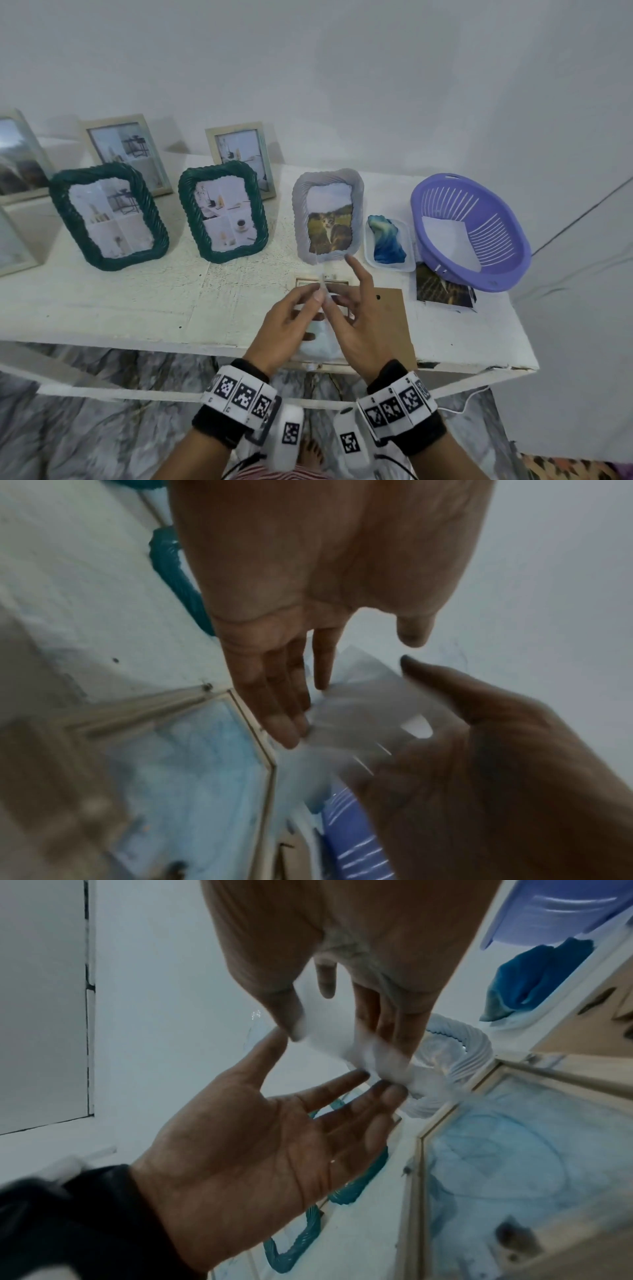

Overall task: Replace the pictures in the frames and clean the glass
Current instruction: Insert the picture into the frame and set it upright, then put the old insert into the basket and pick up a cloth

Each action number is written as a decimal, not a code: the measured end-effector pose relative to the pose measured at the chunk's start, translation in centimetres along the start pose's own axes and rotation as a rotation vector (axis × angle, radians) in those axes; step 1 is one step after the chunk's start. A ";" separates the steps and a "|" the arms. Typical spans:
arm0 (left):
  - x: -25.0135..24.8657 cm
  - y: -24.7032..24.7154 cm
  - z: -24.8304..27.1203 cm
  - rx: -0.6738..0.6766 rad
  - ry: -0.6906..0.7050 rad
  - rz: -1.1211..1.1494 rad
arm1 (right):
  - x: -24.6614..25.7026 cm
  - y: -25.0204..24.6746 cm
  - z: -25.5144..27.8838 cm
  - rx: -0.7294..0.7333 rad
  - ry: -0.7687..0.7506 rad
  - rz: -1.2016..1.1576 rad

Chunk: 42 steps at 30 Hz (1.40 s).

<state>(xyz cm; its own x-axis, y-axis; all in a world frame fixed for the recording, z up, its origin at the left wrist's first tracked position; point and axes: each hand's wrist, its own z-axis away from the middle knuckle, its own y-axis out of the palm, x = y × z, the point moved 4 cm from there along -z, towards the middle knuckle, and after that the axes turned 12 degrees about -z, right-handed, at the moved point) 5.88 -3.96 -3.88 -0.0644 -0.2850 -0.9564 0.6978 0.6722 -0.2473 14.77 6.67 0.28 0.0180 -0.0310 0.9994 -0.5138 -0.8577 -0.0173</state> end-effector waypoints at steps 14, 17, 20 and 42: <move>0.3 -2.1 -2.0 -0.115 -0.039 0.086 | -0.3 -9.1 -3.1 -0.265 -0.231 0.769; -0.5 -0.4 -3.1 -0.121 -0.059 0.059 | -1.1 -15.2 -4.8 -0.336 -0.134 1.181; -1.2 2.1 -4.6 -0.127 -0.102 0.042 | -1.4 -18.9 -5.5 -0.251 0.108 1.380; -4.6 22.1 -15.0 -0.200 -0.355 -0.363 | 0.5 -27.5 -6.3 -0.009 -0.345 0.938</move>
<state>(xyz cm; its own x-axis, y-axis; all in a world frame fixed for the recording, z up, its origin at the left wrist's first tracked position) 10.91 22.44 -7.31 -0.0071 -0.7131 -0.7011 0.5236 0.5947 -0.6101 23.55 33.46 1.46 -0.1505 -0.8422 0.5178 -0.4546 -0.4062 -0.7927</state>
